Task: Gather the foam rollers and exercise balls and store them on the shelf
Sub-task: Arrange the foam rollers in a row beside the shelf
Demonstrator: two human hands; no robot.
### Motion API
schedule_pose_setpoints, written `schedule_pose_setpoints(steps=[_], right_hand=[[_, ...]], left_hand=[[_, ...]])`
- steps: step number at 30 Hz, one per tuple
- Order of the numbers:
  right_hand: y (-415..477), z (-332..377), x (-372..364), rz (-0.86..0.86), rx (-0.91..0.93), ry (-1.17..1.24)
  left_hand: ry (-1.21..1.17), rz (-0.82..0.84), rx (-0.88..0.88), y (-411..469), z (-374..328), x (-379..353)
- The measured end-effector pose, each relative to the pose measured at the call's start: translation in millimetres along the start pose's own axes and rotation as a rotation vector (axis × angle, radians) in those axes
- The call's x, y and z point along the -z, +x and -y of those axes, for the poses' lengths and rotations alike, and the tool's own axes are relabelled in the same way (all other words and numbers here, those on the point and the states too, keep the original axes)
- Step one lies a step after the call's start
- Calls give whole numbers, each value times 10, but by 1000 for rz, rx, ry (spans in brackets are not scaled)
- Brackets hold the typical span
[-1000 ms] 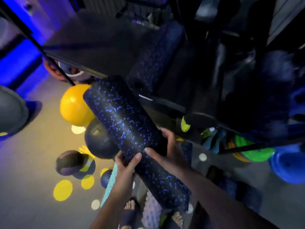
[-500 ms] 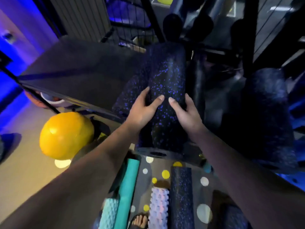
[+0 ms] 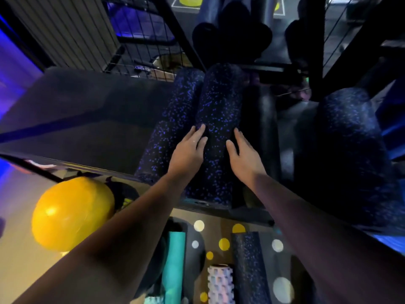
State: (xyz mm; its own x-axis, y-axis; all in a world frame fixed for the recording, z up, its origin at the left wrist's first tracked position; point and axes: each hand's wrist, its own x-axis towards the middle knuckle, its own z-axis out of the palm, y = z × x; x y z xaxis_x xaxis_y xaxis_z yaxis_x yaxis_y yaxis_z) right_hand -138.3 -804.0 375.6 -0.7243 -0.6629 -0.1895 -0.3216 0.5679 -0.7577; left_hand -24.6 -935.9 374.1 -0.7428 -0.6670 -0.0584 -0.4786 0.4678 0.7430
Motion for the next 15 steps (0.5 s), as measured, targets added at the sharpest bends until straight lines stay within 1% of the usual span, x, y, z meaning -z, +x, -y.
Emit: schedule_pose_setpoints(steps=[2,4,5,7,10,11,13,14,15], right_hand=[[-100,-56,84,-84,4,32],[-295,-178,183,-185,-18,93],[-424,-261,236,-231,-24,133],[-733,-480,331,-308,-22,170],[-1274,-985,449,-419,-15,134],[-1478,-1165,484,-460,-25,124],[-1933,-1522,503,-508,-37,98],[-2188,-1729,493,-513,-50,81],[-2460,-1954,469,-500,-84,66]], left_hand=[[16,-127,-52,-102,-27,-44],[-11,-240,-34,-323,-94,-95],[-28,-285,-24,-483,-124,-151],[-16,-347,-59,-862,-177,-348],[44,-393,-143,-1490,-204,-758],[58,-406,-139,-1702,-221,-896],[143,-418,-72,-2165,-255,-1216],[196,-387,-38,-2404,-272,-1418],[238,-316,-21,-2642,-268,-1677]])
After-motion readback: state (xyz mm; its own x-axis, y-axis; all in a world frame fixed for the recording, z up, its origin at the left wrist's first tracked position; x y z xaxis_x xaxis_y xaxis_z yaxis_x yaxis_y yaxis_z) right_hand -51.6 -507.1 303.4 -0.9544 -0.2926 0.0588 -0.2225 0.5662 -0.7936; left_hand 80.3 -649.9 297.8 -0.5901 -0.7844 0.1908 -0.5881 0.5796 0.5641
